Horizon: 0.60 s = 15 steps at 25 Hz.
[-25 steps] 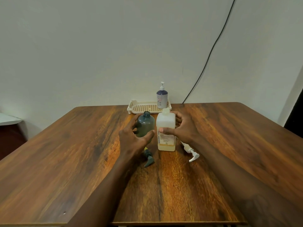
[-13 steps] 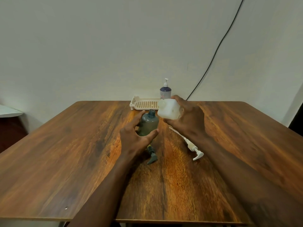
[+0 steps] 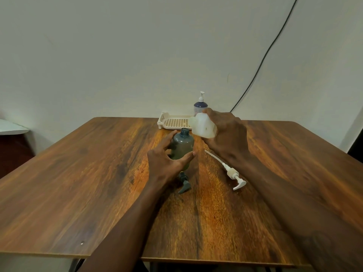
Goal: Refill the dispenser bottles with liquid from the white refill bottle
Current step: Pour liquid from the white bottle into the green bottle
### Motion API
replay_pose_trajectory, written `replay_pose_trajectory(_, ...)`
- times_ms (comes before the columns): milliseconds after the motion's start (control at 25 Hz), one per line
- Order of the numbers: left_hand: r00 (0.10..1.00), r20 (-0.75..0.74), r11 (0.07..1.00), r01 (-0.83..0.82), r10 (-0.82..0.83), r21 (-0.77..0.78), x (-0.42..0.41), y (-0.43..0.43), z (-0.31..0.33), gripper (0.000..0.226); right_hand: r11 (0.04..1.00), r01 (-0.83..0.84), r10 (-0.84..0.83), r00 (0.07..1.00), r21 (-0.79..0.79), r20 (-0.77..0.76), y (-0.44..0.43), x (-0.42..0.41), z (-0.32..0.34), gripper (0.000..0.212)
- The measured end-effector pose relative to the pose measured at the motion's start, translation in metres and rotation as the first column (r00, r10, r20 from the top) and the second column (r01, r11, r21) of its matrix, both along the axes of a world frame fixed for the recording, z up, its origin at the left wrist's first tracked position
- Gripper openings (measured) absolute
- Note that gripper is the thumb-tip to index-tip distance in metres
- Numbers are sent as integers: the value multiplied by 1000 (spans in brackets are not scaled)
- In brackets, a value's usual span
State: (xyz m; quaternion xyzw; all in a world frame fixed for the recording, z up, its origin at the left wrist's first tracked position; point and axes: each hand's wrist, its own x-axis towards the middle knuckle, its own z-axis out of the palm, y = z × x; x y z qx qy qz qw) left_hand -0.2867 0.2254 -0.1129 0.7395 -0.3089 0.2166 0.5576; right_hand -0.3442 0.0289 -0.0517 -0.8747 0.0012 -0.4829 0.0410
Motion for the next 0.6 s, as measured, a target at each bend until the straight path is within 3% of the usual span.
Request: replay_pose_trajectory(600, 1000, 6, 1000, 5, -5, 24, -1, 0, -2, 87, 995, -3, 5, 1000, -99, 12, -2, 1, 2, 81)
